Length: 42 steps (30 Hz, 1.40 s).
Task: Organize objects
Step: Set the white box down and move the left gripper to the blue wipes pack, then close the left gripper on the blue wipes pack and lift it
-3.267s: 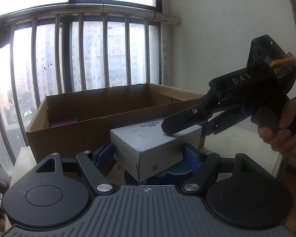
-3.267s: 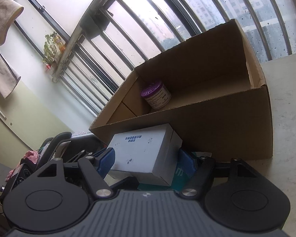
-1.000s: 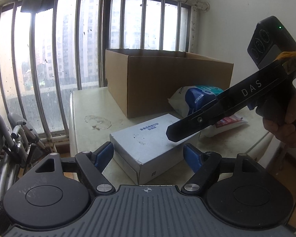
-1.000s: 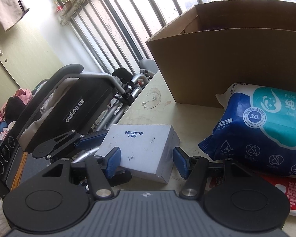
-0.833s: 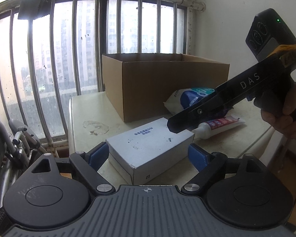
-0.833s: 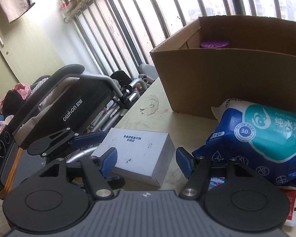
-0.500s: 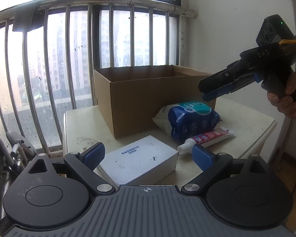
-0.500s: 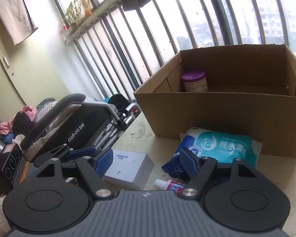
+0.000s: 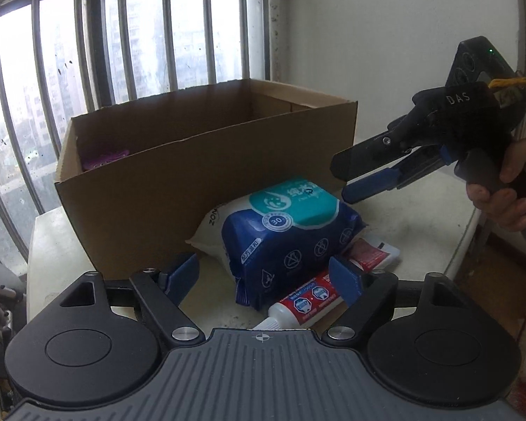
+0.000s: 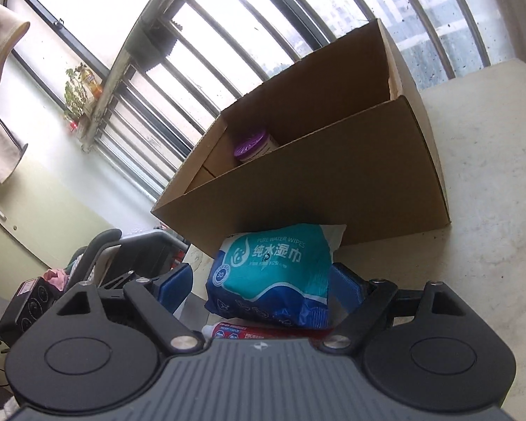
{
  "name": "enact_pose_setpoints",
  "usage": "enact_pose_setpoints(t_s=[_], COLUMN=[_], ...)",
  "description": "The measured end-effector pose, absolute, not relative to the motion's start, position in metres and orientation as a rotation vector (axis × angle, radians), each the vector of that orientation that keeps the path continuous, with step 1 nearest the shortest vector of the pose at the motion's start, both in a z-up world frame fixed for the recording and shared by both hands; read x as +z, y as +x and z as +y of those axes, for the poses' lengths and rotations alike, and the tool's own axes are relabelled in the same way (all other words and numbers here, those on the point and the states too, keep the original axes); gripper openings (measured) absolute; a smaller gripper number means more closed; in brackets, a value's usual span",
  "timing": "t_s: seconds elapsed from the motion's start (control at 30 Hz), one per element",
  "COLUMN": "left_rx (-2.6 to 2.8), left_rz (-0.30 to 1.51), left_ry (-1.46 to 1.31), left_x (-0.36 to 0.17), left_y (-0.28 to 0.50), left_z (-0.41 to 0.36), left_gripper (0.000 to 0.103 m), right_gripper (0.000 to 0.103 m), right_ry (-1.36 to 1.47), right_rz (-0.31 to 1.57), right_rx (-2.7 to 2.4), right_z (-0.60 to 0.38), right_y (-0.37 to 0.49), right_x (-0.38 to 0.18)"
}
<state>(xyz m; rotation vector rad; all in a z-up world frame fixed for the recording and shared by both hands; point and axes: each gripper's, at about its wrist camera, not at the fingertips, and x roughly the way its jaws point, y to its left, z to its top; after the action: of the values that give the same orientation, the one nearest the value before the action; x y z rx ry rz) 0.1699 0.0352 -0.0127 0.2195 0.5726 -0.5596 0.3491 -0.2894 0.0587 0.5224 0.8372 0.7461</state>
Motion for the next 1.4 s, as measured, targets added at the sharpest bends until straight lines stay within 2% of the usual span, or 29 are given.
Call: enact_pose_setpoints(t_s=[0.13,0.23,0.27,0.4,0.6,0.73,1.4], left_rx=[-0.558,-0.576,-0.575,-0.57,-0.57,-0.57,-0.562], left_rz=[0.681,0.705,0.704,0.682,0.647,0.609,0.438], left_ry=[0.241,0.23,0.225,0.251,0.236,0.221,0.25], left_x=[-0.014,-0.016,-0.017,-0.02,-0.023,-0.016,0.043], left_y=[0.192,0.2,0.201,0.197,0.19,0.183,0.117], left_z=[0.024,0.023,0.023,0.02,0.024,0.025,0.023], left_gripper=[0.077,0.068,0.067,0.066,0.062,0.062,0.062], right_gripper=[0.081,0.075,0.07,0.067,0.067,0.067,0.067], right_ry=[0.516,0.48,0.454,0.538,0.437,0.47,0.42], right_rz=[0.842,0.843,0.845,0.864,0.804,0.795,0.591], right_rx=[0.743,0.764,0.769,0.804,0.801,0.805,0.823], right_z=[-0.284,-0.28,-0.278,-0.279,-0.27,-0.276,-0.292], right_y=[0.364,0.367,0.367,0.367,0.354,0.351,0.277], right_x=[0.049,0.046,0.045,0.031,0.042,0.048,0.122])
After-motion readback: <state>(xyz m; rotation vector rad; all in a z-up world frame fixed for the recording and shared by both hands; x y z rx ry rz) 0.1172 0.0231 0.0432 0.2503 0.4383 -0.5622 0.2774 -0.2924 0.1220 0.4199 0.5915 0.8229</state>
